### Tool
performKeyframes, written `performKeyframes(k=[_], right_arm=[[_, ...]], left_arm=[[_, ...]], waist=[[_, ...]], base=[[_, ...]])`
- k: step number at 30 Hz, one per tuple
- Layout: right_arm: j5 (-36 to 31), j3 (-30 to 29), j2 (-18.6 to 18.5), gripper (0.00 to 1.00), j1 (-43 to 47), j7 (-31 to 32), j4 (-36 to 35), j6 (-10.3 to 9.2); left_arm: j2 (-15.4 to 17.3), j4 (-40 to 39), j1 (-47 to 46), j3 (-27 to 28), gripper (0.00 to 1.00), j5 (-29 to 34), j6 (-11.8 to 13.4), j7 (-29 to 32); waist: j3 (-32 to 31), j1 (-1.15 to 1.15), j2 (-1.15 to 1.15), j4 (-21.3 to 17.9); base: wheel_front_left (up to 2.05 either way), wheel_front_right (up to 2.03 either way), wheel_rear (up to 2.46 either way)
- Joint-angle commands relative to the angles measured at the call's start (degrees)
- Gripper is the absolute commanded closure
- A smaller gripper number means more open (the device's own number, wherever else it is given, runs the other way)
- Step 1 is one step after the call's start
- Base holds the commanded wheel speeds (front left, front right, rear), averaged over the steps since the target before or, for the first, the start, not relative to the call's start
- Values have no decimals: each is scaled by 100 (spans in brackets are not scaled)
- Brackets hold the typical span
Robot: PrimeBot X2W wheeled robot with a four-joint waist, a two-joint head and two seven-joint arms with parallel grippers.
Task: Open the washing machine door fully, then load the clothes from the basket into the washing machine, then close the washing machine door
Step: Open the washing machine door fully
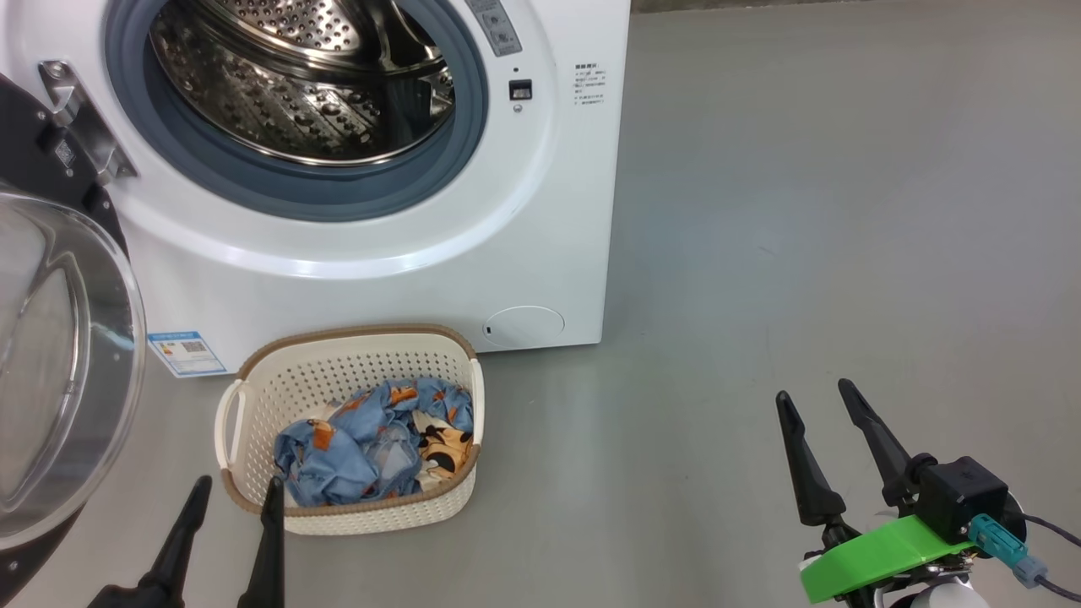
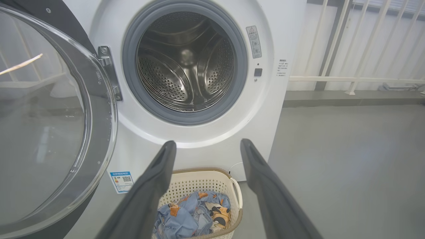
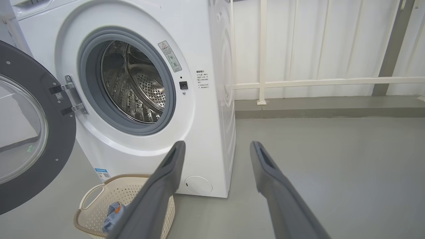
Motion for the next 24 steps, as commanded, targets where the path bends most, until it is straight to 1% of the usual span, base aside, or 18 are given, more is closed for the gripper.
performKeyframes(k=[1, 8, 24], right_arm=[[-45, 114, 8, 0, -48, -43, -168, 16], [-109, 61, 8, 0, -29, -43, -232, 16], [-140, 9, 8, 0, -26, -43, -252, 16]], left_arm=[[71, -122, -65, 198, 0, -36, 40, -31], [71, -40, -56, 226, 0, -120, 82, -31], [71, 38, -138, 321, 0, -175, 26, -31]], waist=[[-8, 0, 0, 4], [-51, 0, 0, 12], [-15, 0, 0, 71]], base=[[0, 0, 0], [0, 0, 0], [0, 0, 0]])
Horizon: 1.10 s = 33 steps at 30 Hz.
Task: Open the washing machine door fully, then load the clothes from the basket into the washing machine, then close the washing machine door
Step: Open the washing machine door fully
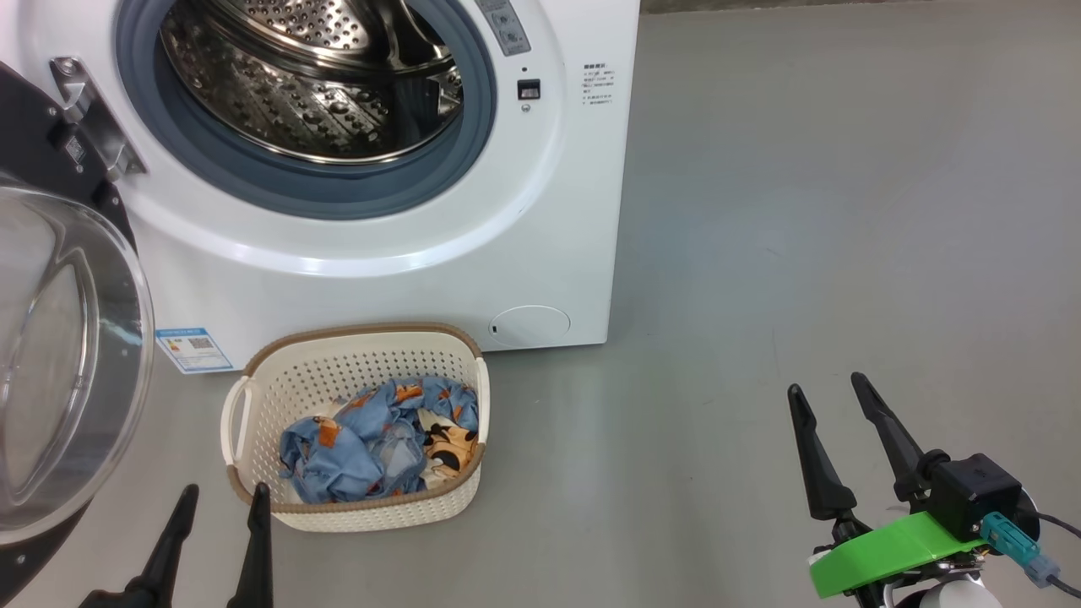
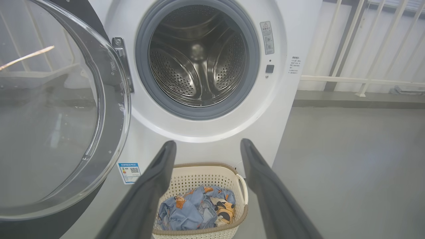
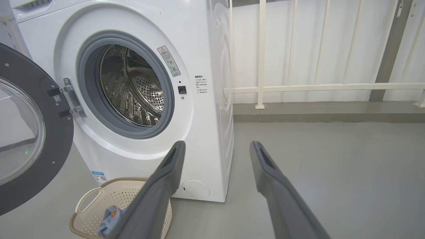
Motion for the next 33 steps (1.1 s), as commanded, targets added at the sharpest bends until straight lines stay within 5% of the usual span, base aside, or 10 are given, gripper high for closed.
performKeyframes(k=[1, 33], right_arm=[[-67, 133, 7, 0, -27, -43, -136, 16], [5, 169, 7, 0, -22, -43, 16, 16]], left_arm=[[70, -110, -141, 211, 0, -49, -12, -31], [70, 26, -199, 347, 0, -28, -182, -31]], waist=[[-8, 0, 0, 2], [-90, 0, 0, 30]], base=[[0, 0, 0], [0, 0, 0]])
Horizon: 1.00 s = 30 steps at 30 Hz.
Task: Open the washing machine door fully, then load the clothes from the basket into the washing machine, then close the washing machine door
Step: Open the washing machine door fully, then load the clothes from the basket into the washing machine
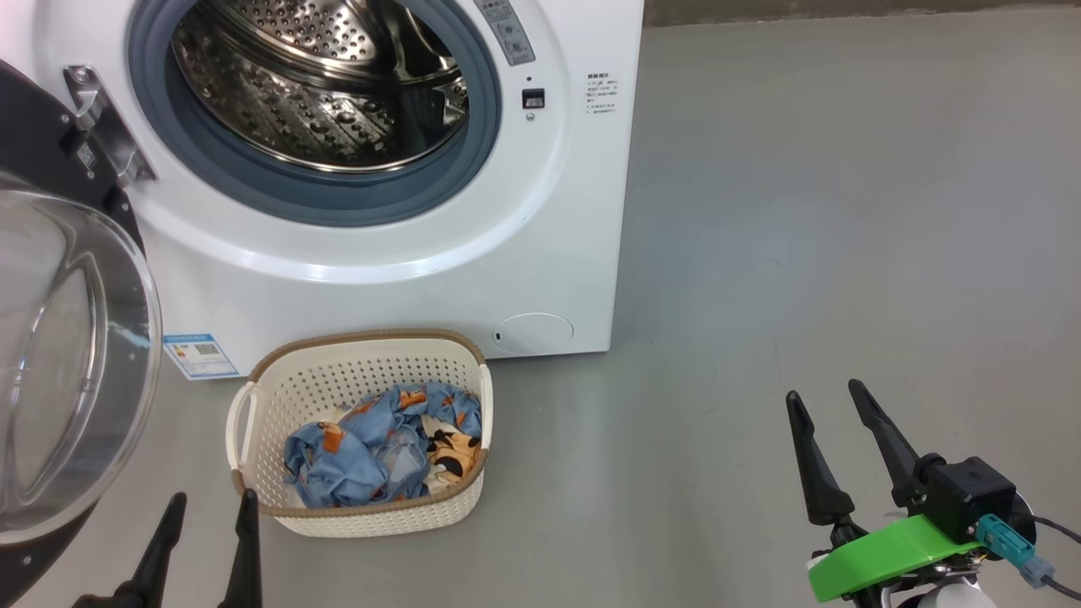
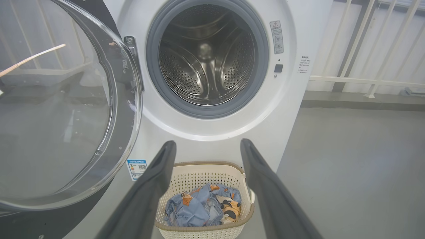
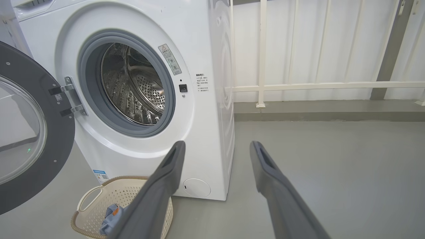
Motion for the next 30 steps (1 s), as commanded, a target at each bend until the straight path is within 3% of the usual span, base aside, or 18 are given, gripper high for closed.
performKeyframes(k=[1, 17, 30], right_arm=[[-2, 161, 7, 0, -22, -43, -120, 16], [31, 154, 7, 0, -35, -43, -109, 16], [37, 161, 7, 0, -76, -43, -95, 16]], left_arm=[[70, -123, -195, 212, 0, -30, -34, -32], [70, -37, -296, 254, 0, -25, -84, -32], [70, -67, -391, 374, 0, -21, -86, -32]], waist=[[9, 0, 0, -2], [81, 0, 0, -6], [189, 0, 0, 24]], base=[[0, 0, 0], [20, -19, -1], [175, -163, -12]])
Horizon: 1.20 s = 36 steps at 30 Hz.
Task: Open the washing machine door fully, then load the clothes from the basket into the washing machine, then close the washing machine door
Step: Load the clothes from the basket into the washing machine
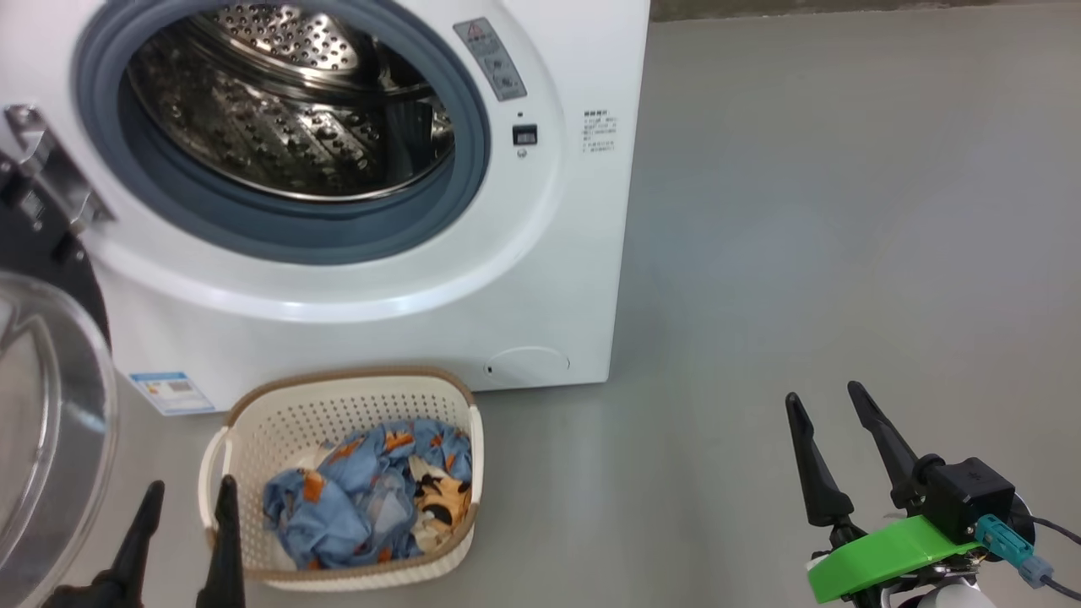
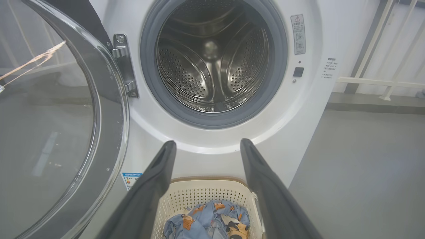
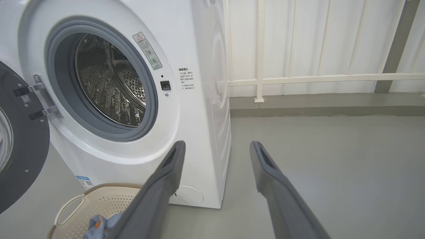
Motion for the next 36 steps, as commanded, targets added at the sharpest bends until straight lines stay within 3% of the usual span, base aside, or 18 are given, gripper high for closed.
performKeyframes(k=[1, 13, 36], right_arm=[[23, 161, 6, 0, -78, -43, -130, 16], [45, 156, 6, 0, -151, -43, -138, 16], [29, 210, 6, 0, -241, -43, -25, 16]], left_arm=[[72, -179, -257, 219, 0, -25, 27, -32], [72, -298, -305, 224, 0, -6, 150, -32], [72, -59, -382, 154, 0, -128, -10, -32]], waist=[[11, 0, 0, 6], [187, 0, 0, 14], [321, 0, 0, -6]], base=[[229, -191, -38], [129, -124, -5], [3, -3, 0]])
